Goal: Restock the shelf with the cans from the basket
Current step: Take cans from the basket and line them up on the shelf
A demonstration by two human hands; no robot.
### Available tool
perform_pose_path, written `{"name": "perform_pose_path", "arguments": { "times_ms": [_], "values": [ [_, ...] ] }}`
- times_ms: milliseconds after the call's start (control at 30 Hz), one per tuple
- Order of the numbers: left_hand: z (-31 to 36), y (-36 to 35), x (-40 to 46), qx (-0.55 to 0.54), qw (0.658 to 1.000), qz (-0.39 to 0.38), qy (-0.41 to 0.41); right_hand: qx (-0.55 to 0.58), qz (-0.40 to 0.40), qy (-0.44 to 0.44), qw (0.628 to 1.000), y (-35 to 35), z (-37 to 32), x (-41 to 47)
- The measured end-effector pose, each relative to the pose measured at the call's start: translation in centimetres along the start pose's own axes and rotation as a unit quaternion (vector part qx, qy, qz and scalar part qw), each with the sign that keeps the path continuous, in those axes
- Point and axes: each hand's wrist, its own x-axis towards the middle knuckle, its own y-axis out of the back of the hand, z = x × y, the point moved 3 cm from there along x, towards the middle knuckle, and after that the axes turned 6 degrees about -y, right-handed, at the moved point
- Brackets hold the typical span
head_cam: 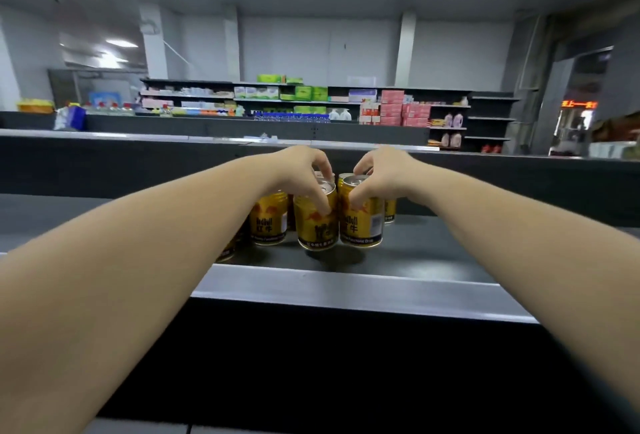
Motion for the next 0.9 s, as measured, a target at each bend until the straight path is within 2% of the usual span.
{"name": "perform_pose_path", "arguments": {
  "times_ms": [233, 433, 633, 800, 900],
  "values": [
    [-2.1, -0.6, 2.9, 0.078, 0.996, -0.049, -0.009, 0.016, -0.018, -0.022, 0.999, -2.4, 3.0, 4.0],
    [-3.3, -0.1, 3.5, 0.107, 0.992, -0.07, 0.0, 0.08, -0.035, -0.017, 0.996, -3.5, 3.6, 6.4],
    [-4.0, -0.3, 4.5, 0.098, 0.992, -0.084, 0.0, 0.065, -0.032, -0.002, 0.997, -4.8, 2.7, 8.6],
    [-4.5, -0.4, 4.7, 0.082, 0.993, -0.085, -0.007, 0.002, -0.019, -0.006, 1.0, -5.0, 2.8, 9.4],
    [-4.6, -0.4, 4.8, 0.093, 0.992, -0.083, -0.014, 0.017, -0.017, -0.005, 1.0, -5.2, 2.6, 9.7]
  ]
}}
